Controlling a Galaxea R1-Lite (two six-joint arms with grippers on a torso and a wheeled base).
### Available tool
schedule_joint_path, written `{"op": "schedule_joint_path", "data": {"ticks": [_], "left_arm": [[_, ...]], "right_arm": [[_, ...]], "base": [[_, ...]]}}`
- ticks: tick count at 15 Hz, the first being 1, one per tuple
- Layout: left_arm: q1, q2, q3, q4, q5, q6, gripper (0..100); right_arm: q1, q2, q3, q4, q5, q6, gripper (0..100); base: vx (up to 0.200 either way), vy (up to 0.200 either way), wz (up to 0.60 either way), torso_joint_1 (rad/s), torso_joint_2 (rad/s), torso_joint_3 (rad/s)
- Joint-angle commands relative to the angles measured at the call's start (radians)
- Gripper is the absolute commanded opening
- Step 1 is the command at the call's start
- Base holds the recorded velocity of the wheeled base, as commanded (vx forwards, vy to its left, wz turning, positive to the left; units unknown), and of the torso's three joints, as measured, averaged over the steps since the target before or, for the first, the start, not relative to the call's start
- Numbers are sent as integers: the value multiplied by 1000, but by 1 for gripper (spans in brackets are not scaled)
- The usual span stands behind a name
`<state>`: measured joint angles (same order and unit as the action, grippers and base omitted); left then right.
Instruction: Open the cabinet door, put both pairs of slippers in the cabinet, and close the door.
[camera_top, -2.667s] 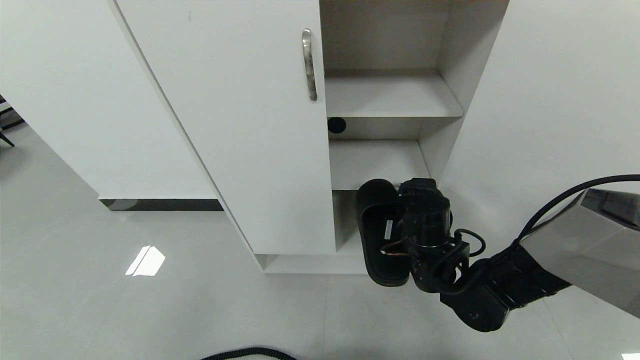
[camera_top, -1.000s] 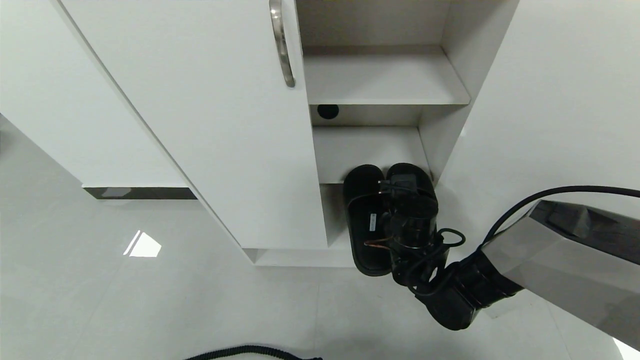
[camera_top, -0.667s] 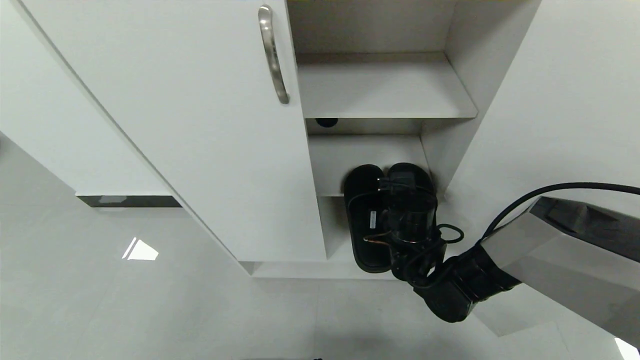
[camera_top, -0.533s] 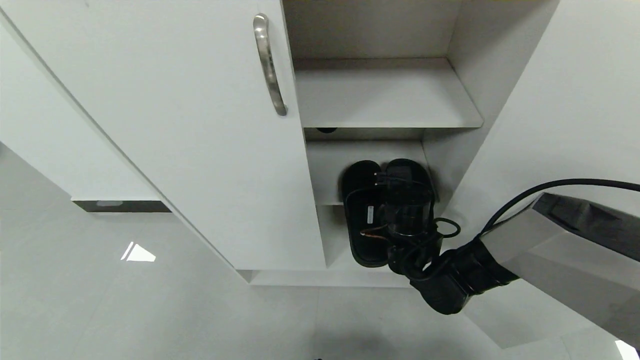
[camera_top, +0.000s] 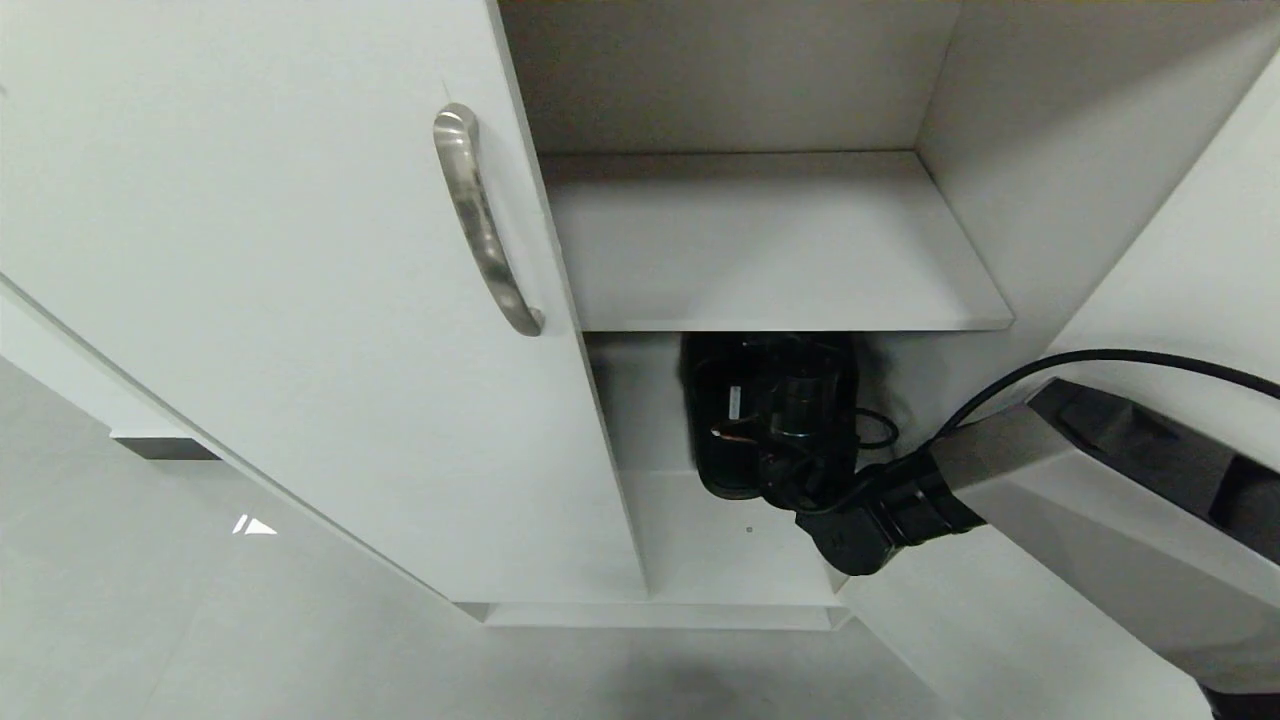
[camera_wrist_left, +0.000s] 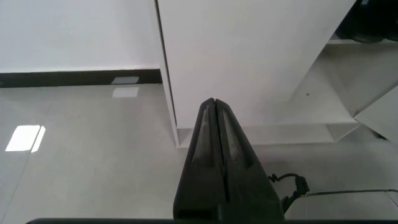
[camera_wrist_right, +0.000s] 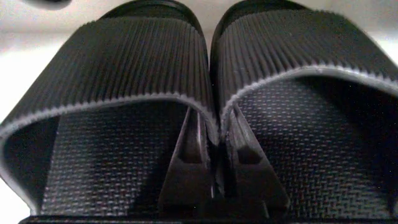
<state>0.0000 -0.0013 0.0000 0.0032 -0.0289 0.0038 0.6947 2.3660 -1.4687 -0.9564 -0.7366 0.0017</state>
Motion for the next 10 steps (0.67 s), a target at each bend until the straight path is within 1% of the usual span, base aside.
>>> {"op": "schedule_joint_path", "data": {"ticks": [1,6,10], "left_arm": [[0,1,0,0,0,-1,0],[0,1,0,0,0,-1,0],[0,1,0,0,1,-2,0]], "right_arm": [[-12,30,-50,15,0,0,0],[-23,76,-104,22,0,0,0],[-29,90,-108,27,0,0,0]], "base": [[0,0,0,0,0,0],[0,0,0,0,0,0],[0,0,0,0,0,0]]}}
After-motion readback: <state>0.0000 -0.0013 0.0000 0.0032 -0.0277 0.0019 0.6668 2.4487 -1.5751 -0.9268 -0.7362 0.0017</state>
